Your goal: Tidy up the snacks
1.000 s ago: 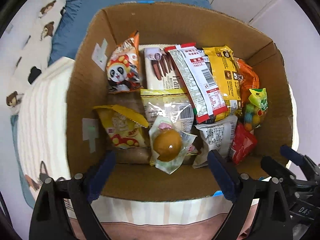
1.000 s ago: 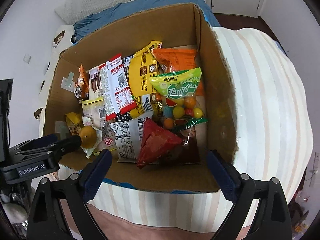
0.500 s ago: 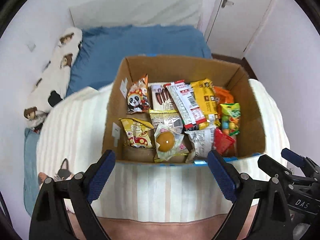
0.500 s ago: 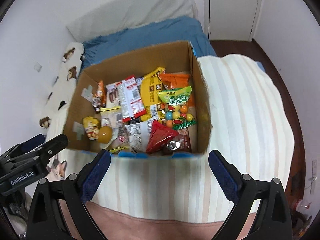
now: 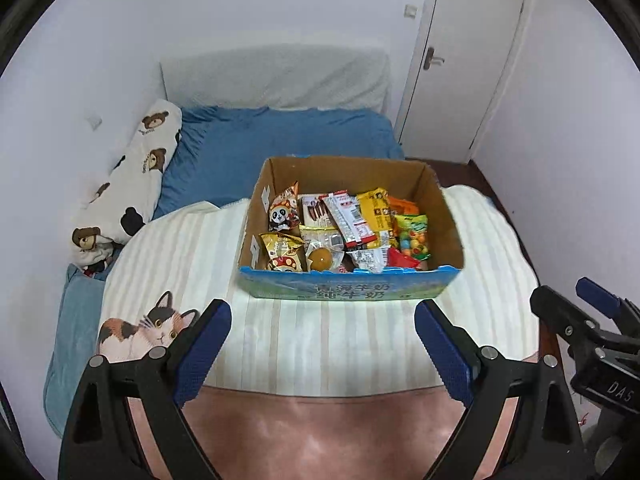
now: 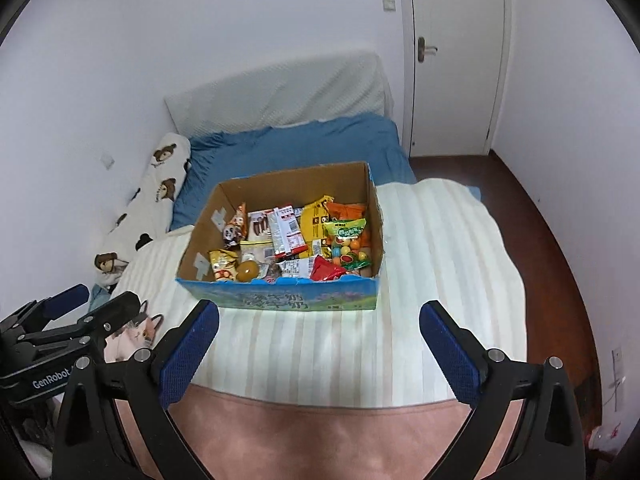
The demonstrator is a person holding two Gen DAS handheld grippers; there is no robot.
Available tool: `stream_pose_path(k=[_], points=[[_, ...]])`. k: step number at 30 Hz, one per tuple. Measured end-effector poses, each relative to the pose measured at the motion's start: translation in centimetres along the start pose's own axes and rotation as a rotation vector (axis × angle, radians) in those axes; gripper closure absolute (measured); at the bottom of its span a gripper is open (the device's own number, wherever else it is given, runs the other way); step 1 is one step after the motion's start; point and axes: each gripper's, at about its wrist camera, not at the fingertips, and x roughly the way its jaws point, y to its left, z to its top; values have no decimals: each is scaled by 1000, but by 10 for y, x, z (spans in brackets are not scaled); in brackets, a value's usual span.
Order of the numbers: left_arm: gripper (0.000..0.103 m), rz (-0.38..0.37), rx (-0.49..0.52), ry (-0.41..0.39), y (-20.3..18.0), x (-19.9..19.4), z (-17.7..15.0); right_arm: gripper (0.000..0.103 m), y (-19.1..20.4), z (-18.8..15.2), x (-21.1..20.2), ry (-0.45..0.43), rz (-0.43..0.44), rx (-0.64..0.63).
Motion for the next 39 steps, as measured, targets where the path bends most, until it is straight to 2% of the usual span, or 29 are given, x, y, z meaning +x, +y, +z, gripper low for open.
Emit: stream_pose_path(k=[7, 16, 23, 24, 25, 39], points=[[9, -8, 11, -40, -3, -45, -26, 1, 5, -32, -57, -61, -2, -9], [9, 28, 10, -100, -5, -75, -46, 0, 11, -54, -95, -111, -25, -32], [8, 26, -14, -105, 0, -71, -43, 0, 5, -51, -92, -117, -48, -13], [1, 29, -11, -104, 0, -69, -42, 0, 4, -49, -89, -119, -53, -11], [0, 35, -9, -106, -1, -66, -40, 0, 3, -48, -87, -118, -58, -8], [0, 126, 13, -97, -2, -11, -14, 0, 5, -17, -41, -132, -120, -2]])
